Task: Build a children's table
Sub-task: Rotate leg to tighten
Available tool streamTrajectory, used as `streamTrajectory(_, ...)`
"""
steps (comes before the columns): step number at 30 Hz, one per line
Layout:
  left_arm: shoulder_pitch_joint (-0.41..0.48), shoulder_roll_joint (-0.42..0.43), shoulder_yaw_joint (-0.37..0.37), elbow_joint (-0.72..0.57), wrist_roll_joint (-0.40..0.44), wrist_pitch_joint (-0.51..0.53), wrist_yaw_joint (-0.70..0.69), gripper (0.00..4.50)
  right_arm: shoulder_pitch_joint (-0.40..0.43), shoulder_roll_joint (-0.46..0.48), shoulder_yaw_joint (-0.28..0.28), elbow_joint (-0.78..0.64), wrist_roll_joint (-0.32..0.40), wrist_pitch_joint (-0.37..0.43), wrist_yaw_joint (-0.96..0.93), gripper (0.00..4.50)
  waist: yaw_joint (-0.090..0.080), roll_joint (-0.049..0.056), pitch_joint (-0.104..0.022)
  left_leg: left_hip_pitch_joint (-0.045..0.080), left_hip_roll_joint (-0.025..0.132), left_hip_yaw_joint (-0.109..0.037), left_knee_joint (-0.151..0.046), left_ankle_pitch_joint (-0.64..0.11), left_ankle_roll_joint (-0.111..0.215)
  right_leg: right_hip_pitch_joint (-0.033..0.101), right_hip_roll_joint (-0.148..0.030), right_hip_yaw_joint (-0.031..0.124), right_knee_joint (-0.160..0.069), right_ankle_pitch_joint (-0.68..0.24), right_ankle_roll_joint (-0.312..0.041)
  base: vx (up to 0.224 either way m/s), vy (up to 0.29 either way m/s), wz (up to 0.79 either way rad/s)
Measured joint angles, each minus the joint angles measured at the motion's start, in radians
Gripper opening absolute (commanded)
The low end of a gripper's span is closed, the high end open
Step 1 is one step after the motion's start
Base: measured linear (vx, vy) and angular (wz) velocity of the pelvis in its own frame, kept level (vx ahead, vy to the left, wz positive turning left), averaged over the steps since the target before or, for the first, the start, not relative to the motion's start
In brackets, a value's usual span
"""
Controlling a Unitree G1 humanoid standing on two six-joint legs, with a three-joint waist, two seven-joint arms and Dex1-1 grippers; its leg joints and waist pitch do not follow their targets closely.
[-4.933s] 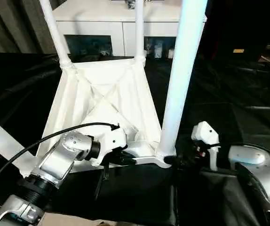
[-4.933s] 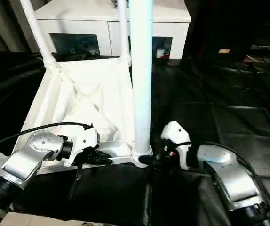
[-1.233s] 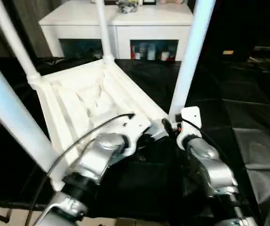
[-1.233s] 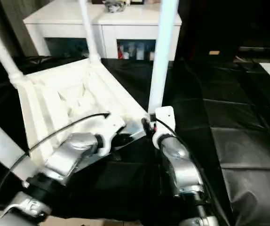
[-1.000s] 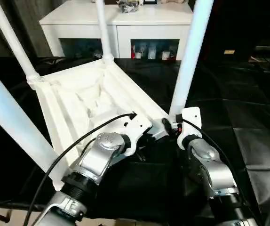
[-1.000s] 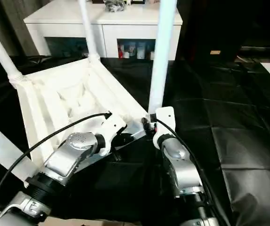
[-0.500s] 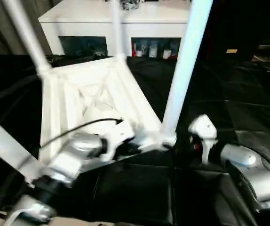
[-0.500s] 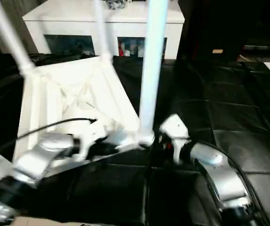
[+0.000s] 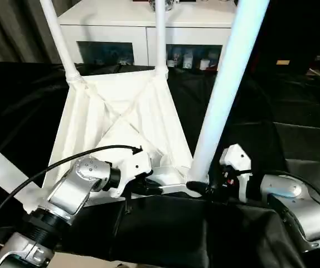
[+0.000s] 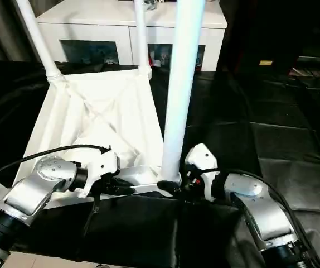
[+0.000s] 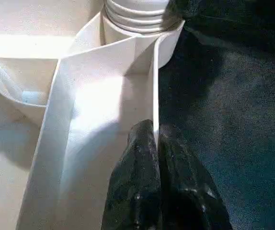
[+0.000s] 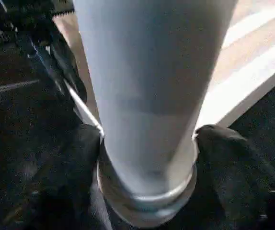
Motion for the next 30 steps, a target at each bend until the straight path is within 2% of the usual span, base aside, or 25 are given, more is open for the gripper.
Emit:
streamTrajectory(7,0.0,0.0,0.001,0.0,0.0,0.0,-0.005,0.0,0.001,-0.004,0.002,0.001,-0.004,-0.004,0.007,2.75,0.0,0.0,0.0,0.0,0.0,0.0,0.0,0.0,0.0,0.0,0.0,0.0,0.0,0.0,0.0,0.0,0.0,0.0)
streamTrajectory(12,0.0,0.001,0.001,0.001,0.0,0.0,-0.005,0.0,0.001,0.002,0.002,0.007,-0.002,-0.005,0.003,2.71,-0.001,0.0,0.0,0.0,0.0,0.0,0.0,0.0,0.0,0.0,0.0,0.0,0.0,0.0,0.0,0.0,0.0,0.0)
streamTrajectory(15,0.0,0.001,0.004,0.004,0.002,0.003,-0.004,0.0,0.002,0.02,0.0,0.013,-0.003,-0.007,-0.016,2.71,-0.003,0.0,0.0,0.001,0.0,0.0,0.0,0.0,0.0,0.001,0.0,0.0,0.001,0.0,0.0,0.0,0.0,0.0)
streamTrajectory(17,-0.001,-0.018,0.01,0.015,0.006,0.015,0.029,0.0,-0.001,0.076,-0.008,0.036,-0.018,-0.007,-0.086,2.7,-0.008,-0.002,-0.001,0.002,0.0,0.0,0.0,0.0,0.0,0.001,0.0,0.0,0.001,0.001,-0.001,0.0,0.0,0.0)
streamTrajectory(19,-0.014,-0.058,0.028,0.038,0.027,0.044,0.1,0.0,-0.016,0.167,-0.034,0.079,-0.042,0.0,-0.224,2.7,-0.02,-0.003,-0.001,0.003,0.0,-0.001,0.001,0.0,0.0,0.001,0.001,-0.001,0.001,-0.001,0.001,-0.026,-0.001,-0.06)
streamTrajectory(22,-0.03,-0.177,0.053,0.071,0.054,0.105,0.261,0.0,-0.045,0.306,-0.085,0.136,-0.089,0.014,-0.482,2.69,-0.038,-0.003,-0.001,0.005,0.0,-0.001,0.003,0.0,-0.001,0.0,0.0,-0.001,0.0,-0.002,0.004,-0.035,0.001,-0.07)
streamTrajectory(24,-0.037,-0.276,0.067,0.095,0.071,0.145,0.383,0.0,-0.072,0.396,-0.121,0.176,-0.124,0.02,-0.662,2.69,-0.042,-0.004,-0.002,0.005,0.0,-0.002,0.005,0.0,-0.001,0.0,0.0,-0.001,-0.001,-0.002,0.004,0.0,0.0,0.0)
streamTrajectory(26,-0.057,-0.338,0.062,0.122,0.088,0.164,0.462,0.0,-0.098,0.434,-0.131,0.212,-0.152,0.018,-0.769,2.69,-0.046,-0.004,-0.003,0.005,-0.002,-0.002,0.004,0.0,-0.001,0.001,-0.001,-0.001,-0.003,-0.003,0.005,0.0,0.0,0.0)
streamTrajectory(30,-0.081,-0.386,0.054,0.179,0.111,0.14,0.538,0.0,-0.132,0.46,-0.135,0.267,-0.174,-0.001,-0.841,2.69,-0.045,0.003,-0.004,0.005,-0.002,-0.005,0.003,0.0,0.0,0.004,-0.001,-0.005,-0.014,-0.004,0.007,0.0,0.0,0.0)
